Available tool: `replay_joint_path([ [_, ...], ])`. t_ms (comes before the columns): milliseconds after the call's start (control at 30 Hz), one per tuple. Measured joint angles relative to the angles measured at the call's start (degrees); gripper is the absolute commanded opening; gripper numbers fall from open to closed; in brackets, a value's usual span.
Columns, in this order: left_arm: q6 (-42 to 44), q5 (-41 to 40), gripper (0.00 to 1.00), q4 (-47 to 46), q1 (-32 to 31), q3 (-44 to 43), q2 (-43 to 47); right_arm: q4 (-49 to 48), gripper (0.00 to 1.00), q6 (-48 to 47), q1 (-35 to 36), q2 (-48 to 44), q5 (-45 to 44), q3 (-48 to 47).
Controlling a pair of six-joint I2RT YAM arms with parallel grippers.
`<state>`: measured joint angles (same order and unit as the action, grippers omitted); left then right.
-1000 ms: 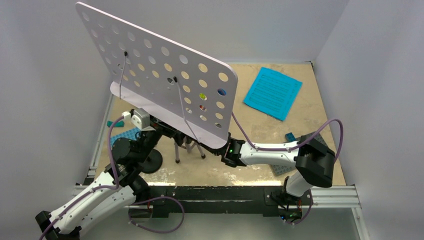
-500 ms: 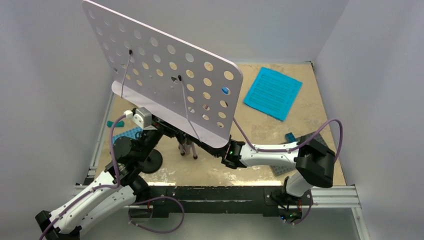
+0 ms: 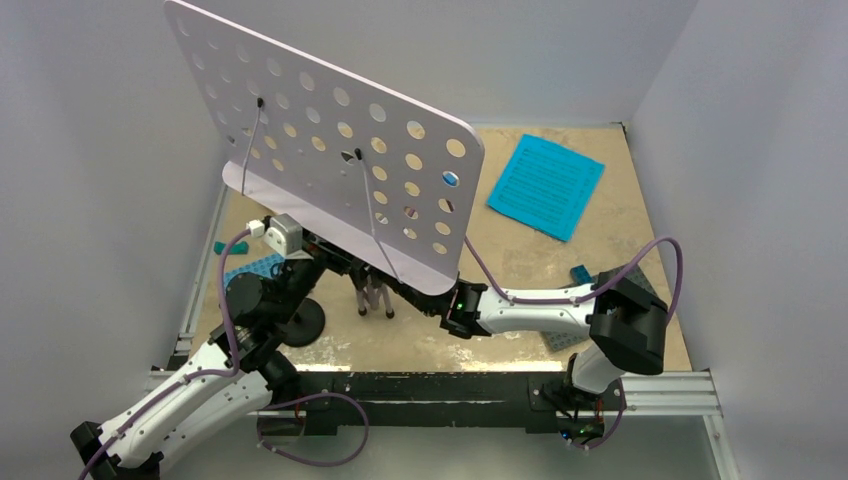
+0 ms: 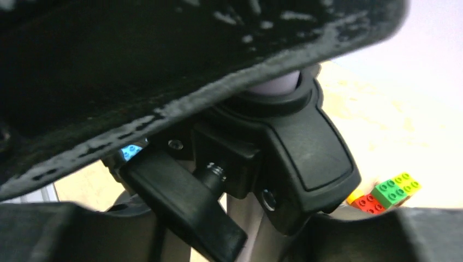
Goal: Pack up the instrument practice props
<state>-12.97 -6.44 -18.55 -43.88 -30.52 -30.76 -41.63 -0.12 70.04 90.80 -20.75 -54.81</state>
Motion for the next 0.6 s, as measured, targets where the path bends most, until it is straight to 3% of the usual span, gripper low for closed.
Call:
replay_joint_path([
  [100, -0.1, 0.0, 0.0, -0.2, 0.0, 0.3, 0.1, 0.7, 0.0, -0.6, 0.1, 0.4, 0.7, -0.7],
  [333, 0.0, -0.1, 0.0, -0.2, 0.3, 0.3, 0.3, 1.0, 0.0, -0.5, 0.1, 0.6, 0.5, -1.0],
  [600, 0.0, 1.7, 0.45, -0.5, -0.4, -0.5, -1.4, -2.5, 0.0, -1.7, 0.1, -2.6, 1.1, 4.1],
])
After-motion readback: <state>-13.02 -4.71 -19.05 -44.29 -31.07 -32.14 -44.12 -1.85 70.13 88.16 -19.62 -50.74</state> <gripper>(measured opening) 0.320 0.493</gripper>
